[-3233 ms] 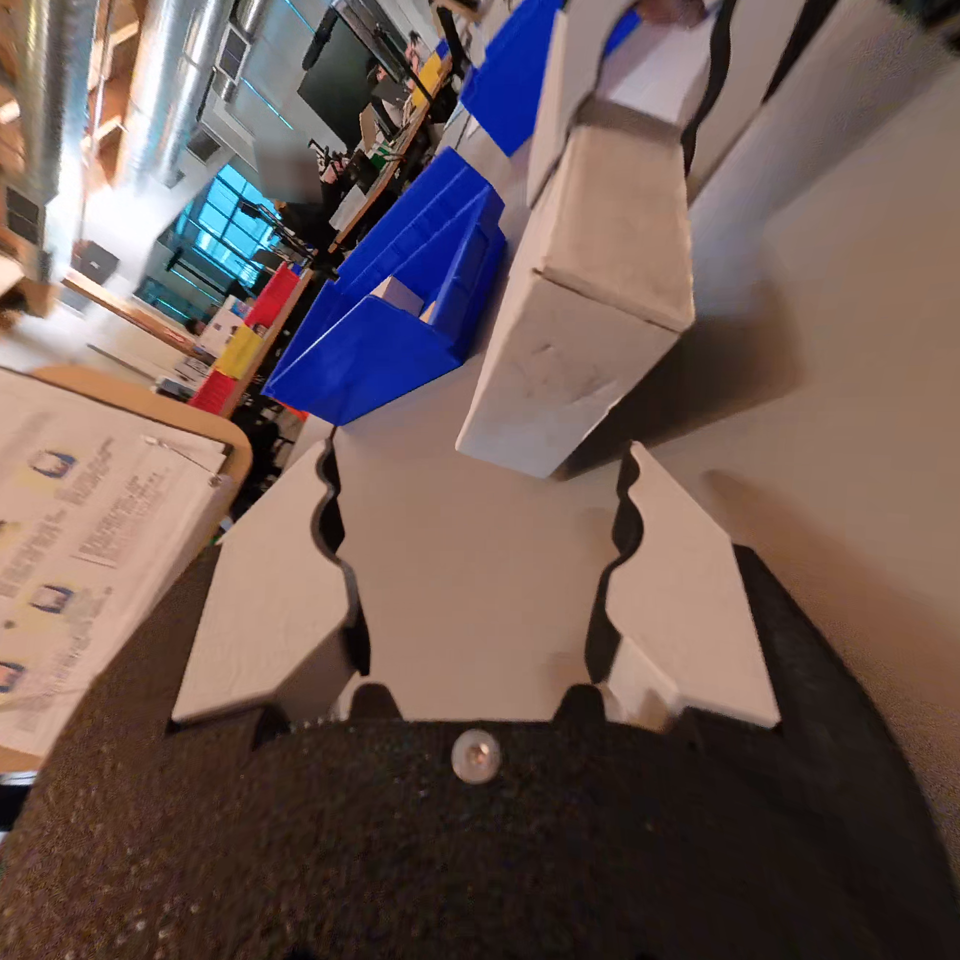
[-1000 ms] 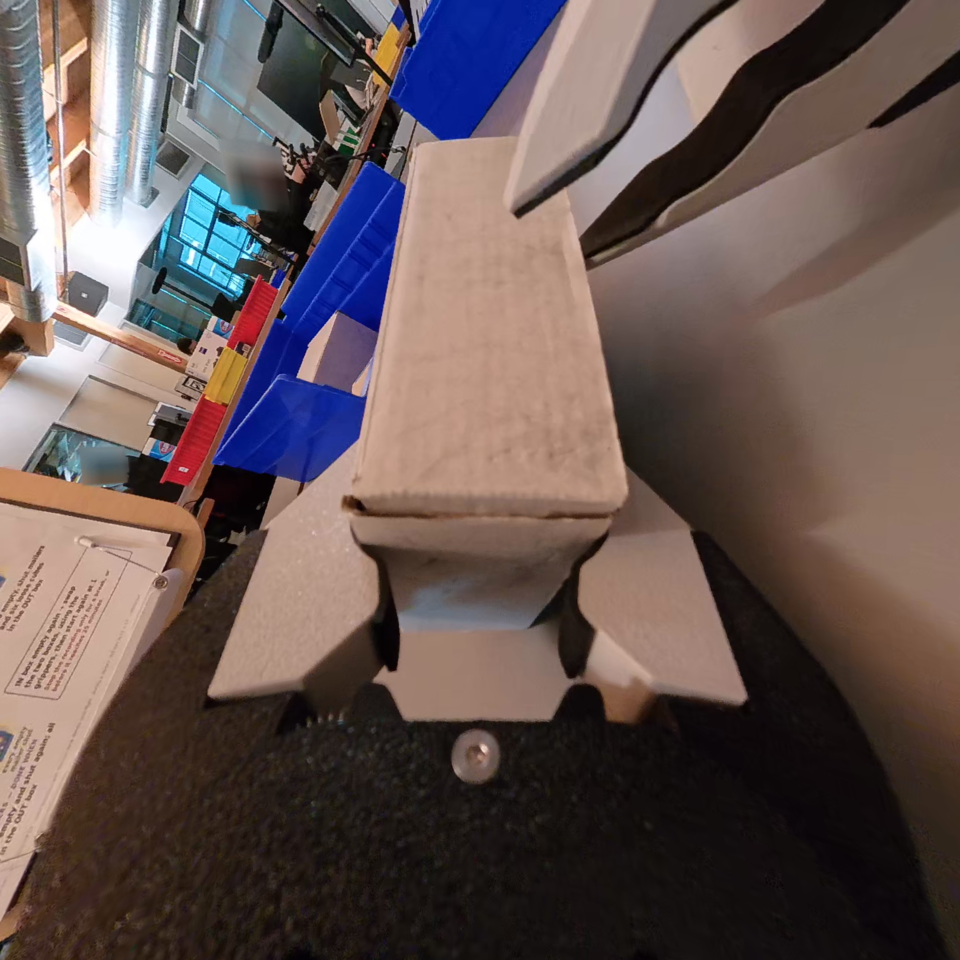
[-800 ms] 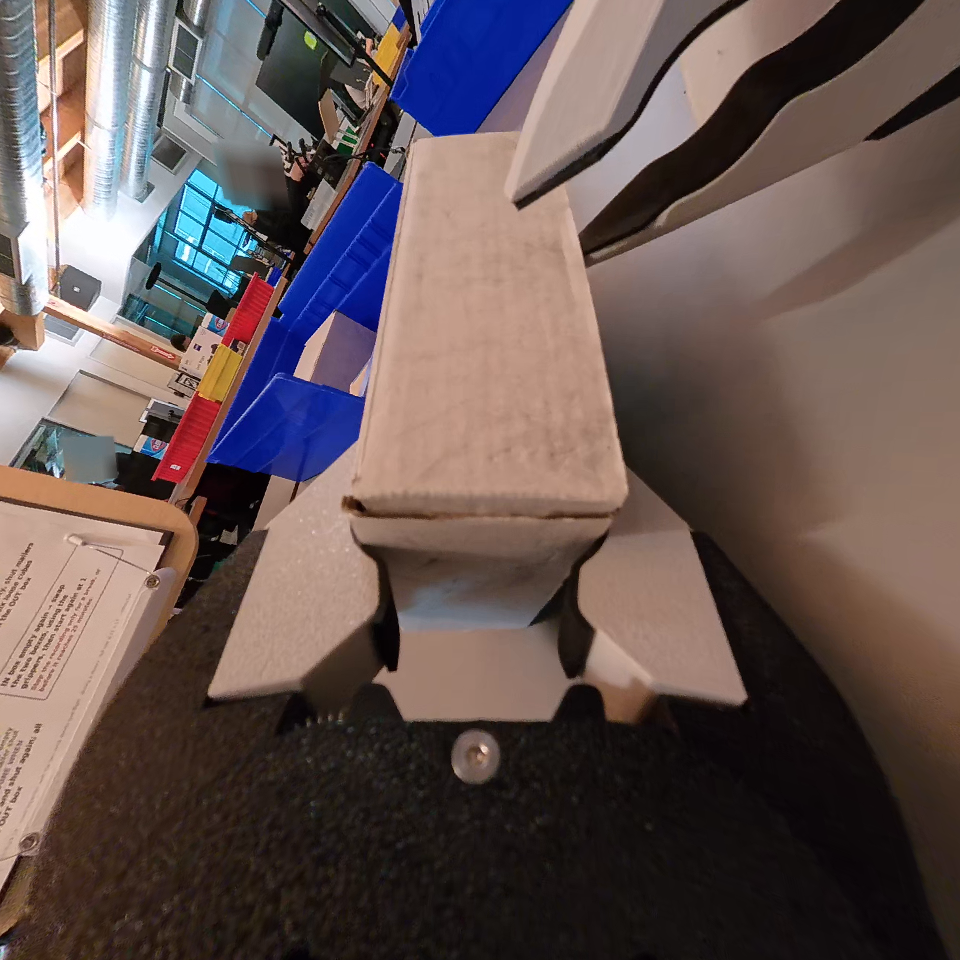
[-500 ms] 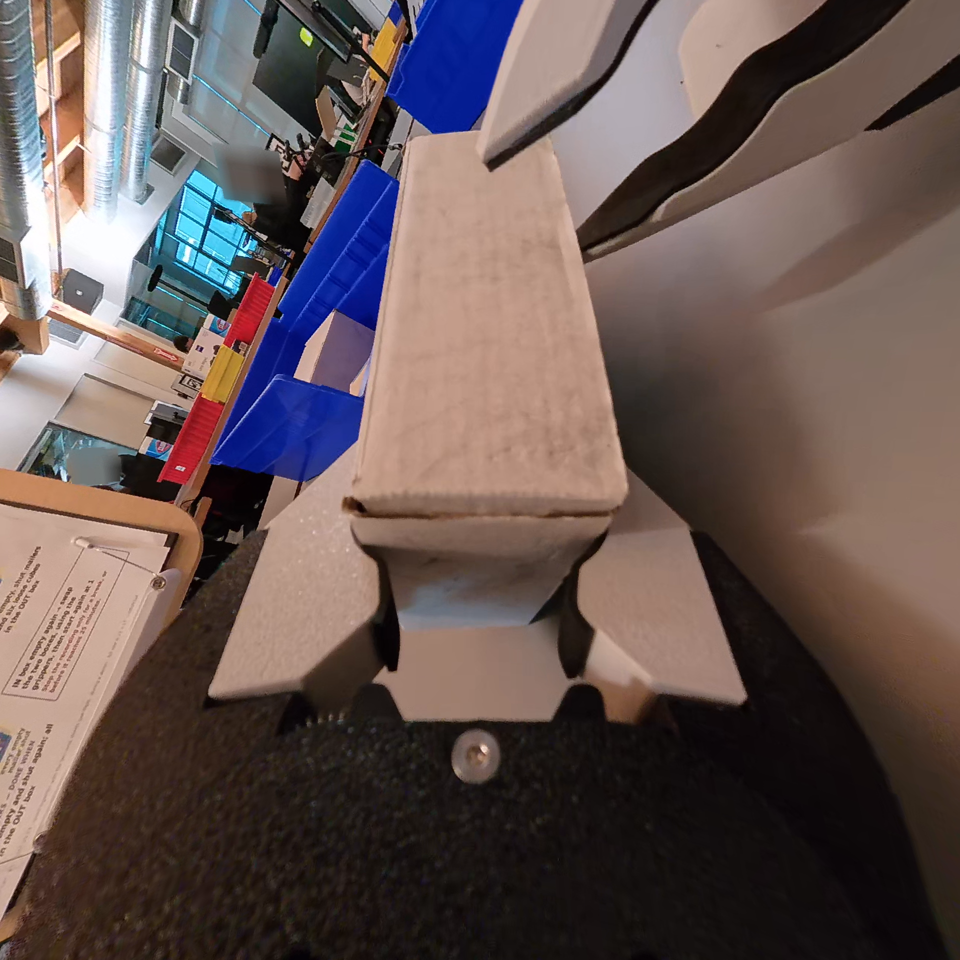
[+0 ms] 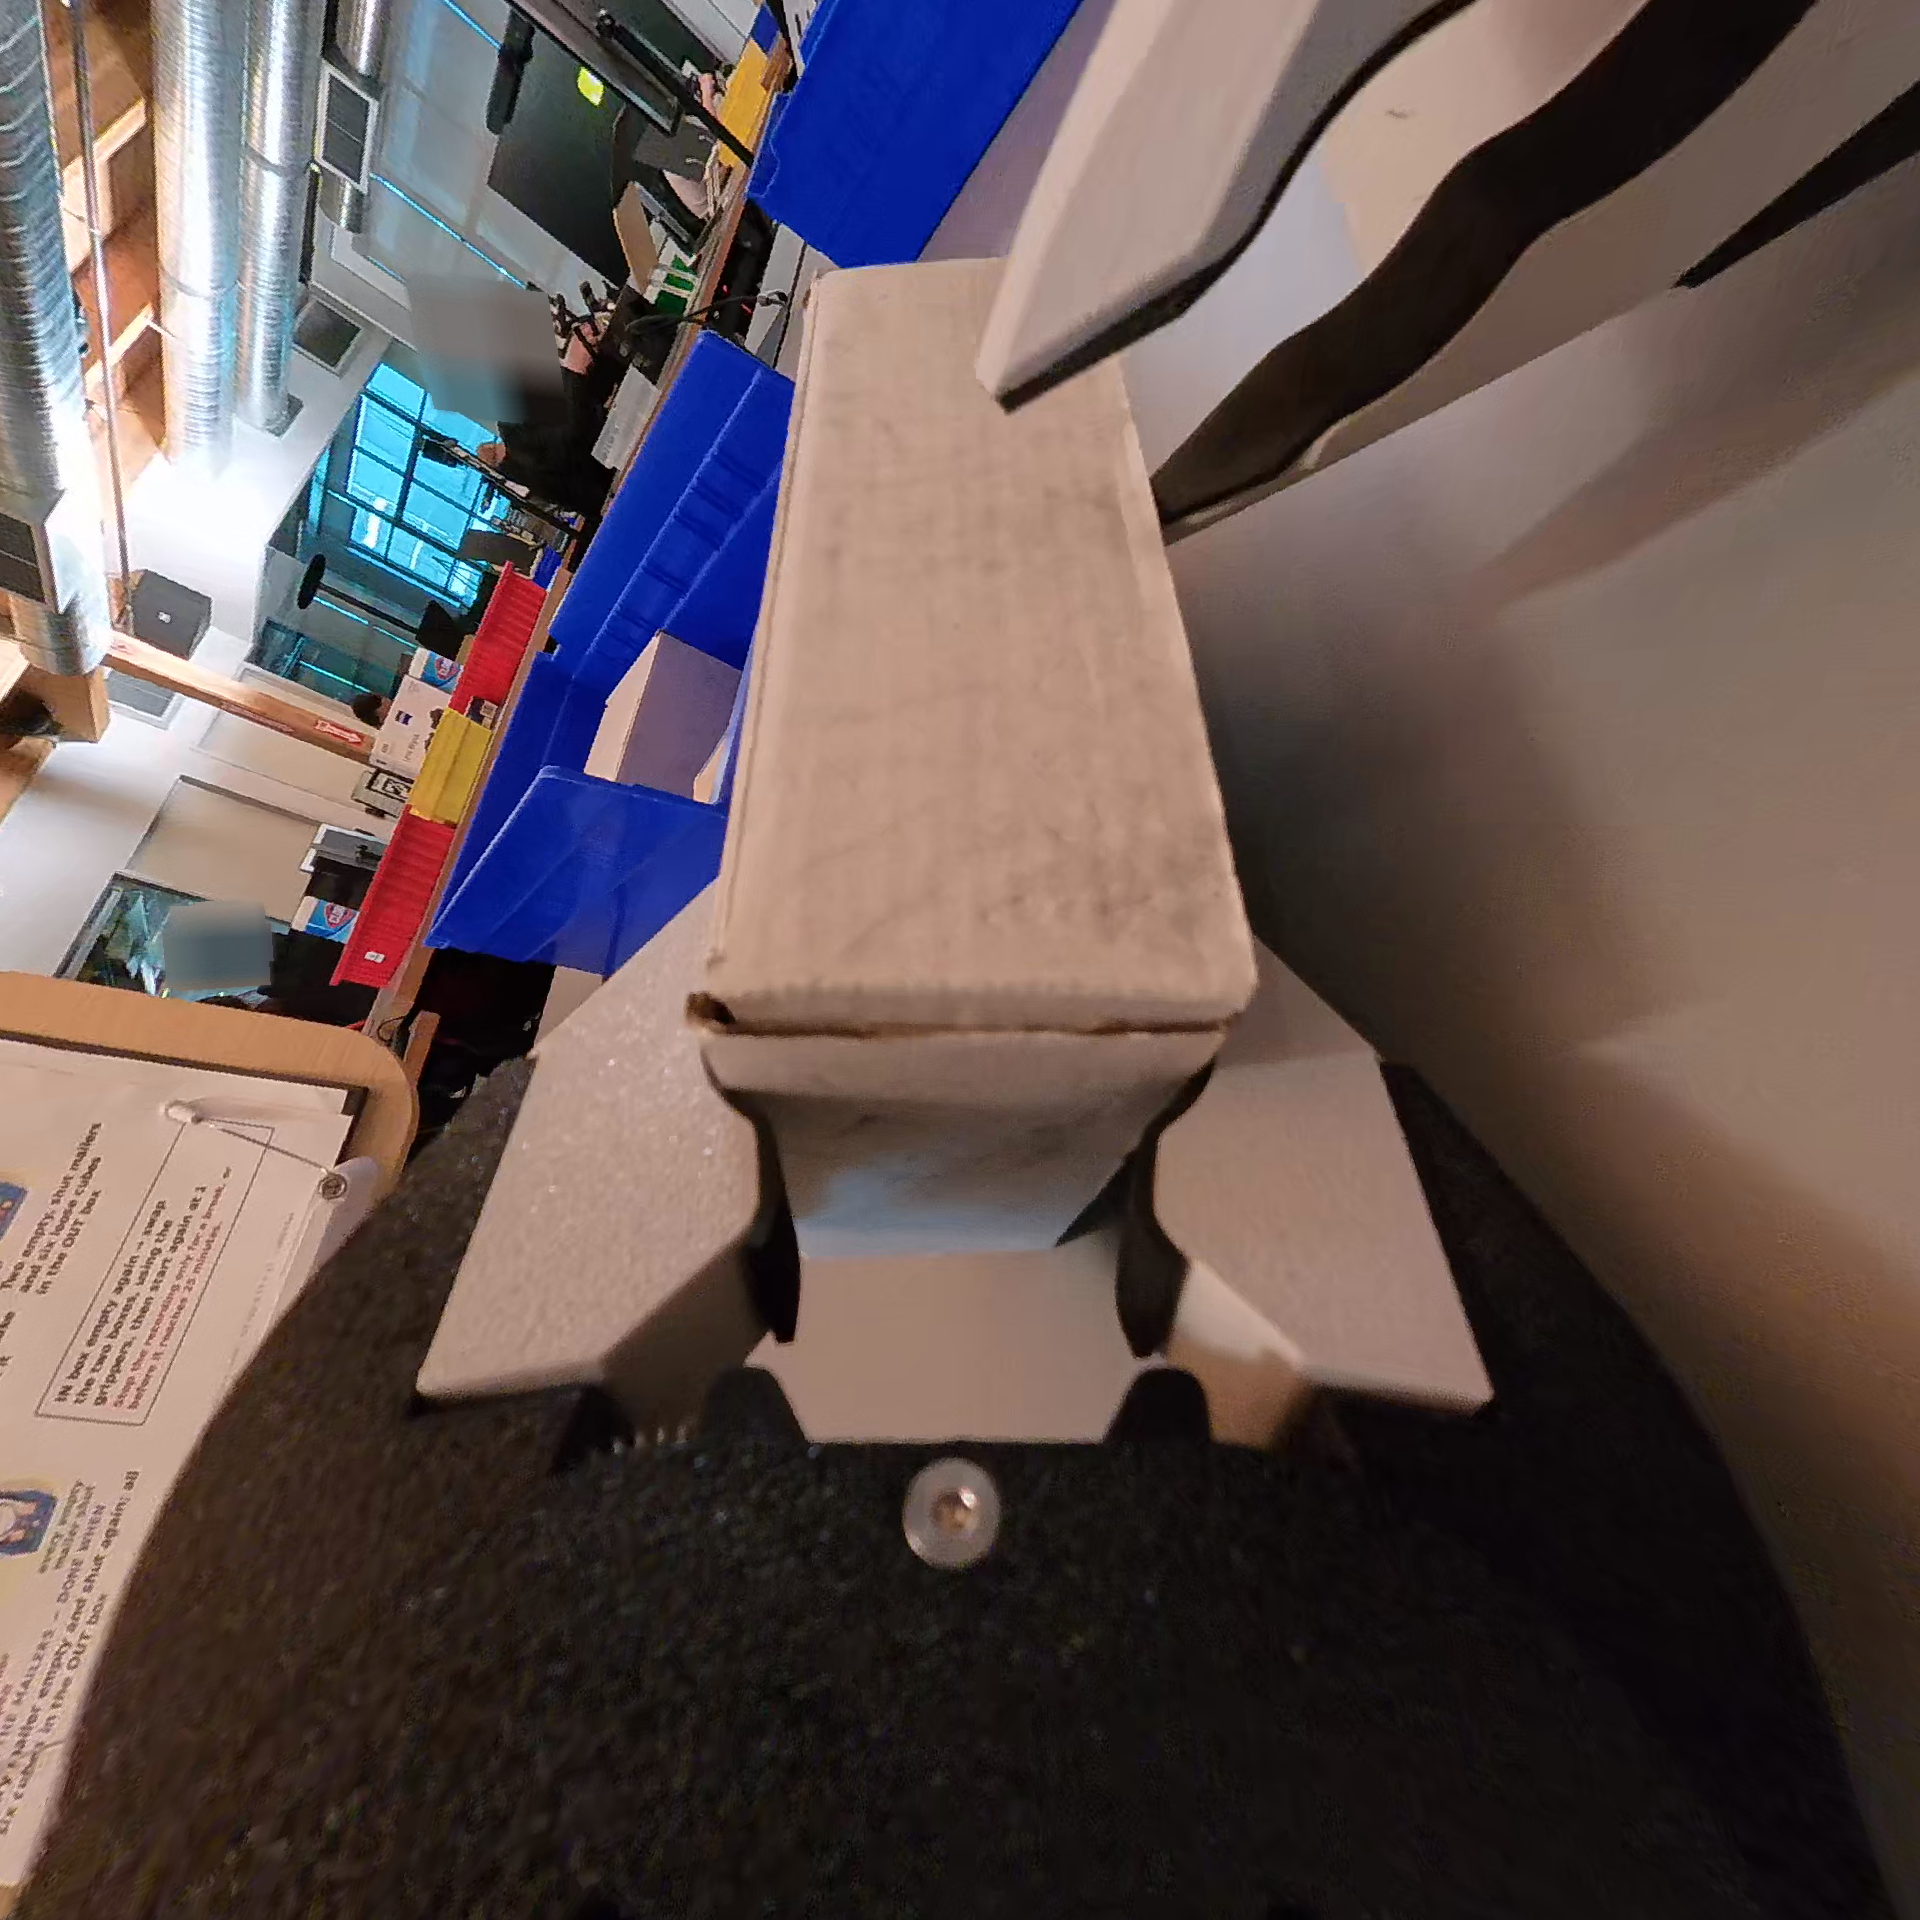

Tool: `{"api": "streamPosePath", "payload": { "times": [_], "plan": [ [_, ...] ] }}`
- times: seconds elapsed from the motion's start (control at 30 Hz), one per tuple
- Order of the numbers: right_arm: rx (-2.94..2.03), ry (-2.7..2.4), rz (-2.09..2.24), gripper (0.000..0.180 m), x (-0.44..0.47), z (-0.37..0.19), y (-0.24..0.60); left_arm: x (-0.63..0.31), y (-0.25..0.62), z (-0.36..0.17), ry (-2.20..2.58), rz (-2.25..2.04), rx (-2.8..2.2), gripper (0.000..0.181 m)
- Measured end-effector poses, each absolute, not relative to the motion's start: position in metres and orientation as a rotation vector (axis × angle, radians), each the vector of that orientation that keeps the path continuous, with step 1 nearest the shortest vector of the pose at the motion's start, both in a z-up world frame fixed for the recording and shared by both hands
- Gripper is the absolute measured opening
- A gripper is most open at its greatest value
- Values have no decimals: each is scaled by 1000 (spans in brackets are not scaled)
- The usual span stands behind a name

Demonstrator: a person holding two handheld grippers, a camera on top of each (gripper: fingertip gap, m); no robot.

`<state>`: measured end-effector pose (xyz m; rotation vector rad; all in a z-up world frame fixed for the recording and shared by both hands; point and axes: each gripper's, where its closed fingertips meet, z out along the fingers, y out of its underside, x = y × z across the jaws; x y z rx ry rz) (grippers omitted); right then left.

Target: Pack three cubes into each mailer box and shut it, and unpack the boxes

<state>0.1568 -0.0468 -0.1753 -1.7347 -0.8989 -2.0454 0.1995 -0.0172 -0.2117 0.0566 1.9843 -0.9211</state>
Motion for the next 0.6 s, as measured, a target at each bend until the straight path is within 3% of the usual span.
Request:
{"api": "streamPosePath", "payload": {
  "times": [0.17, 0.4, 0.5, 0.6],
  "plan": [
    [-1690, -939, -2047, 26, 156, -173, -46, 200, -17, -212, 1997, -924, 57, 72],
    [-1611, -825, -2105, 48, 157, -158, -49, 201, -17, -211, 2001, -915, 30, 72],
    [-1639, -876, -2103, 28, 160, -169, -47, 201, -17, -211, 2002, -928, 24, 72],
    [-1635, -968, -2089, 25, 161, -171, -46, 201, -17, -211, 2008, -931, 22, 71]
  ]
}}
